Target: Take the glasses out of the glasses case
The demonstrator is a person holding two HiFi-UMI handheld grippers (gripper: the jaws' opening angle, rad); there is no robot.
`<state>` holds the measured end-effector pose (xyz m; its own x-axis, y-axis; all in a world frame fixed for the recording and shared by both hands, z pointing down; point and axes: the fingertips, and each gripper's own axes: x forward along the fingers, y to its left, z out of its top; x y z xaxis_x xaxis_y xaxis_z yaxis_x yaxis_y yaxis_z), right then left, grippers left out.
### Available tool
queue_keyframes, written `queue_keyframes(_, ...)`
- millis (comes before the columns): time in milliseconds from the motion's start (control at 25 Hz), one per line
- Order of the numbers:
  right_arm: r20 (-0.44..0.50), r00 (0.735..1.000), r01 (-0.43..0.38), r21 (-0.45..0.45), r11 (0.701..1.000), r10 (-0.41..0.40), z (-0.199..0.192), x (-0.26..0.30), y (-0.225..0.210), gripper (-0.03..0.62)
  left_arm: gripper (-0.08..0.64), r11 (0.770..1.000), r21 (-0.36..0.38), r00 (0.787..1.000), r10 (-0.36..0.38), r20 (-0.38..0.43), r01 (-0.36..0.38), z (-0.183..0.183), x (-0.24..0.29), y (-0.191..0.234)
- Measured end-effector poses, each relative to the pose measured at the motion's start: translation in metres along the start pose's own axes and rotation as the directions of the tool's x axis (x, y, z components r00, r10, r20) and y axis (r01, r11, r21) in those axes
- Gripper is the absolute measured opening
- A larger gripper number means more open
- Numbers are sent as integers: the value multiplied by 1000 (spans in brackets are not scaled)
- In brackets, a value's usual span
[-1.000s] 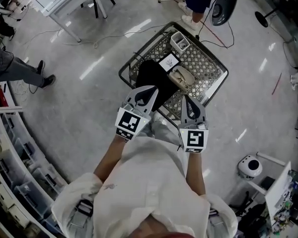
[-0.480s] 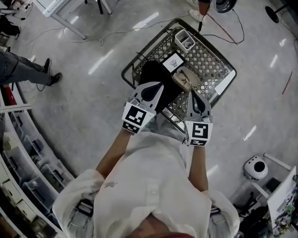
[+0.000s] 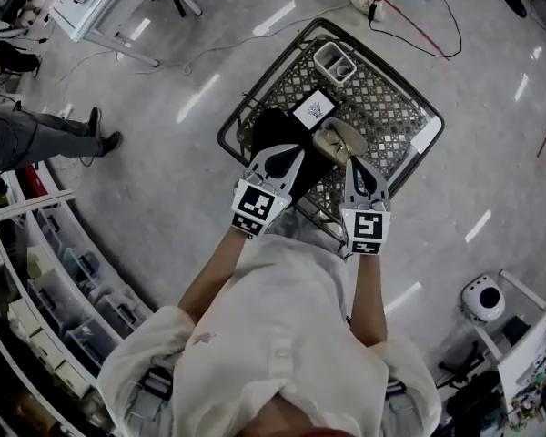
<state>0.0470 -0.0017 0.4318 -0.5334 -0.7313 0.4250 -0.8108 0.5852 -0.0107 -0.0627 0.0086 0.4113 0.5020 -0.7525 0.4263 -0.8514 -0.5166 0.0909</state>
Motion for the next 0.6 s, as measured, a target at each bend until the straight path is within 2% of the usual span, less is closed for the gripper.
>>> queue_keyframes(400, -119, 993, -18, 63, 998, 25, -58, 33, -27, 6, 12, 1000, 4, 995, -29, -96, 30, -24, 47, -7)
queue_keyframes(600, -163, 987, -8, 55, 998, 17, -76, 45, -35, 8, 12, 999, 0, 991, -51, -125, 51, -33, 65, -11)
